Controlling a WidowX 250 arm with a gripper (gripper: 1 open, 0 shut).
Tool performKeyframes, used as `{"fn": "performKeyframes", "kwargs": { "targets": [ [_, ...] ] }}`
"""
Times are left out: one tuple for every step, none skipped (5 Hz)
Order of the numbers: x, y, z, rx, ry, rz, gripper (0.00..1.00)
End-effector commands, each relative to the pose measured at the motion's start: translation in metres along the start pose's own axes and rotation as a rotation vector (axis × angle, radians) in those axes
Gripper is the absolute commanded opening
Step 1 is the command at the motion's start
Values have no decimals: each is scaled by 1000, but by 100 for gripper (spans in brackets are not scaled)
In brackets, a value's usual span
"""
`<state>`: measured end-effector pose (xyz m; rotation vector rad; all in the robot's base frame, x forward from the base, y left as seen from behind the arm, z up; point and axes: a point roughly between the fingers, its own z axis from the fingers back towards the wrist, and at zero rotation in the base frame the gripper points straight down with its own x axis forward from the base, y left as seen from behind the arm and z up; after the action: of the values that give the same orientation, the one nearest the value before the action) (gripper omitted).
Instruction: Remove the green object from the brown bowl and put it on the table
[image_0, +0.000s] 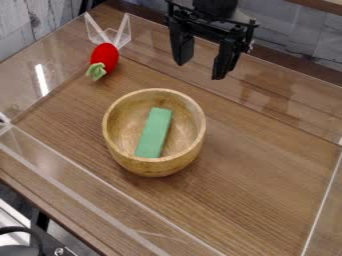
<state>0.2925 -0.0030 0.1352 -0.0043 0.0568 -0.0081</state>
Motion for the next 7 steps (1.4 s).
{"fn": "performKeyframes", "kwargs": {
  "targets": [
    [-5, -10, -22, 4, 27, -3, 100],
    [-22, -2, -36, 13, 45, 60, 100],
    [-38, 15, -39, 24, 29, 145, 100],
    [-49, 28, -44, 33, 22, 221, 100],
    [-52, 33, -57, 36, 15, 256, 100],
    [-53, 36, -69, 40, 7, 289, 100],
    [-54, 37, -80, 41, 0, 313, 100]
  ]
}}
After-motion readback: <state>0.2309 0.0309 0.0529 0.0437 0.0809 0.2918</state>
